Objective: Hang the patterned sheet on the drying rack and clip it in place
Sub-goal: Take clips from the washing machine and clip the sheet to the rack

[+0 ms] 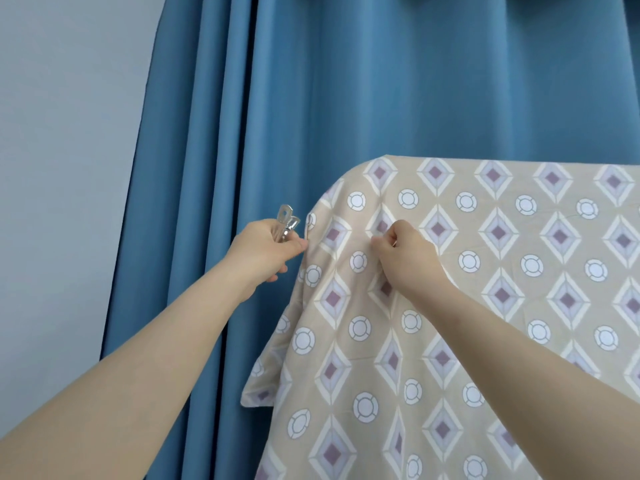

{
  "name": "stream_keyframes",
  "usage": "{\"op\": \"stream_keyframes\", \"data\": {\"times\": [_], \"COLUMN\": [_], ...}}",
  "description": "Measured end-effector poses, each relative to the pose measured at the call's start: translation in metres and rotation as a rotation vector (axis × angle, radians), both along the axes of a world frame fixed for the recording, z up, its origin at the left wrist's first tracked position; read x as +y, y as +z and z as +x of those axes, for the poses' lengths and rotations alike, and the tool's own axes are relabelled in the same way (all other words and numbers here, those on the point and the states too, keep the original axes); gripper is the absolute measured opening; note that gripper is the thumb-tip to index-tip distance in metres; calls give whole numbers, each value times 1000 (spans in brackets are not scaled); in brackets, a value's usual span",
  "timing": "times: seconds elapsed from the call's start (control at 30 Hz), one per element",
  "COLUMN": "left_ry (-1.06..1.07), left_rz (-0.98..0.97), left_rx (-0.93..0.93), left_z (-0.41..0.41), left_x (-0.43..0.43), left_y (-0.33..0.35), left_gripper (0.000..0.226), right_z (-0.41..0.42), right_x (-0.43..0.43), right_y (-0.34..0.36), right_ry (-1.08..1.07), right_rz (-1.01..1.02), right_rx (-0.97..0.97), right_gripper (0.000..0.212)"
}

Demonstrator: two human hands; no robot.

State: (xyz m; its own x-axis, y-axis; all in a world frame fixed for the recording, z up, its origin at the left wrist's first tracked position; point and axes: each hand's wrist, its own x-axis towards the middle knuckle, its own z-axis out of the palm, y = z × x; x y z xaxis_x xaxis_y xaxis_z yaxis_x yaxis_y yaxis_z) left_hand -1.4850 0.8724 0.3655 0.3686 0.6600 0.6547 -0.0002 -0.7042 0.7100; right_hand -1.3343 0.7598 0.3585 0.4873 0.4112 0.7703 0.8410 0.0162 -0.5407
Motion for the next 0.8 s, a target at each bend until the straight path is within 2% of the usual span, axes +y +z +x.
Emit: {"op": "stream_keyframes", "data": {"times": [0.07,0.2,0.27,0.33,0.4,0.43,0.53,0.6,0.67,0.73,0.8], "left_ry": [-14,24,117,259,312,294,217,207,81,-123,-217], "left_rz": [-42,-90,-60,-32,-100,-136,-139,-105,-133,-222,-282], "left_rx": [122,324,260,57,-177,-230,-93,-133,-168,-109,-55], "left_z": [3,15,15,9,0,-3,3,9,15,19,22], "left_x": [2,9,19,31,43,45,46,43,39,30,28], "left_y": [-5,-21,-19,-7,8,12,7,-2,-9,-13,-14], "left_gripper": [14,14,16,19,25,27,18,11,9,17,34], "right_z": [-3,-7,-8,-8,-8,-7,-8,-9,-9,-8,-8], "right_x": [0,1,1,1,1,1,5,8,10,12,13], "right_y": [1,1,0,0,1,1,2,3,4,4,5], "right_ry": [20,38,40,38,34,32,29,28,30,28,37], "right_rz": [10,-13,-8,2,13,18,20,16,11,5,8], "right_rx": [9,34,39,33,25,24,15,5,4,6,7], "right_gripper": [21,18,17,15,13,12,12,11,10,9,8]}}
